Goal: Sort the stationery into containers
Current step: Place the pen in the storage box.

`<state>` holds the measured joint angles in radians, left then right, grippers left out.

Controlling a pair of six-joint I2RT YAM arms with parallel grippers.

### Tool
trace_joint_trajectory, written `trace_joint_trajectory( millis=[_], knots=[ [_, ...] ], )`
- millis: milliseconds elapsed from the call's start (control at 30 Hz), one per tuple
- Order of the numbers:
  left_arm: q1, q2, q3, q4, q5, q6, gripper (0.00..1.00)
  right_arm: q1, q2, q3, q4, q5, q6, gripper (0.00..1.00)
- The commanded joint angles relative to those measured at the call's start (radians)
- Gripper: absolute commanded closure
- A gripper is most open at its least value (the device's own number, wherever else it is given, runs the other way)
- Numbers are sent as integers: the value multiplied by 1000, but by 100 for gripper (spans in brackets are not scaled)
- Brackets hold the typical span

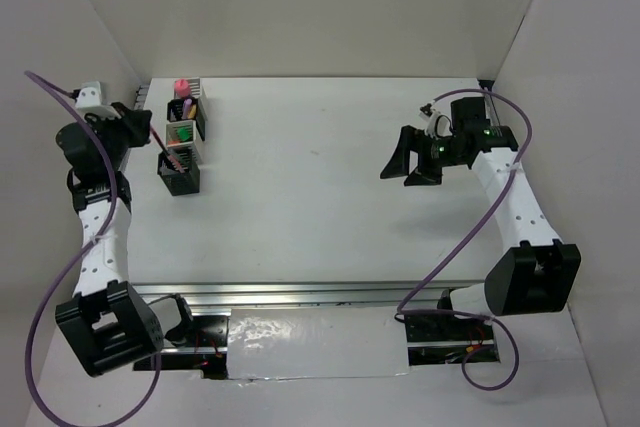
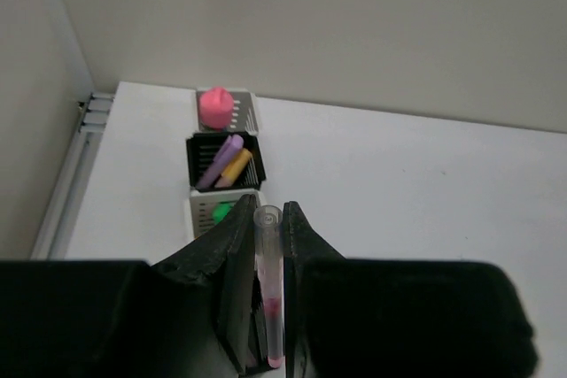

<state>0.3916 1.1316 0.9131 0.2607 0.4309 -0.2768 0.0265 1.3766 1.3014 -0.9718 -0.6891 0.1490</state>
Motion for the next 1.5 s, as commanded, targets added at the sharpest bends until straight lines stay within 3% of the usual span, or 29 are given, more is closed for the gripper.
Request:
trace_joint_trajectory(
  millis=[0, 600, 1233, 1367, 1467],
  knots=[
    [73, 46, 24, 227, 100, -56, 100, 18, -1, 12, 41, 25, 0, 11],
    [93, 258, -2, 350, 170, 24, 100, 36, 18, 2, 42, 36, -3, 12],
    [56, 338, -63, 388, 146, 102, 100, 46, 62, 21, 35, 33, -5, 13],
    [55, 346, -68, 373, 151, 114, 98, 46, 73, 27, 31, 33, -6, 13],
    [52, 339, -92, 391, 150, 120, 91, 47, 76, 27, 33, 40, -6, 13]
  ],
)
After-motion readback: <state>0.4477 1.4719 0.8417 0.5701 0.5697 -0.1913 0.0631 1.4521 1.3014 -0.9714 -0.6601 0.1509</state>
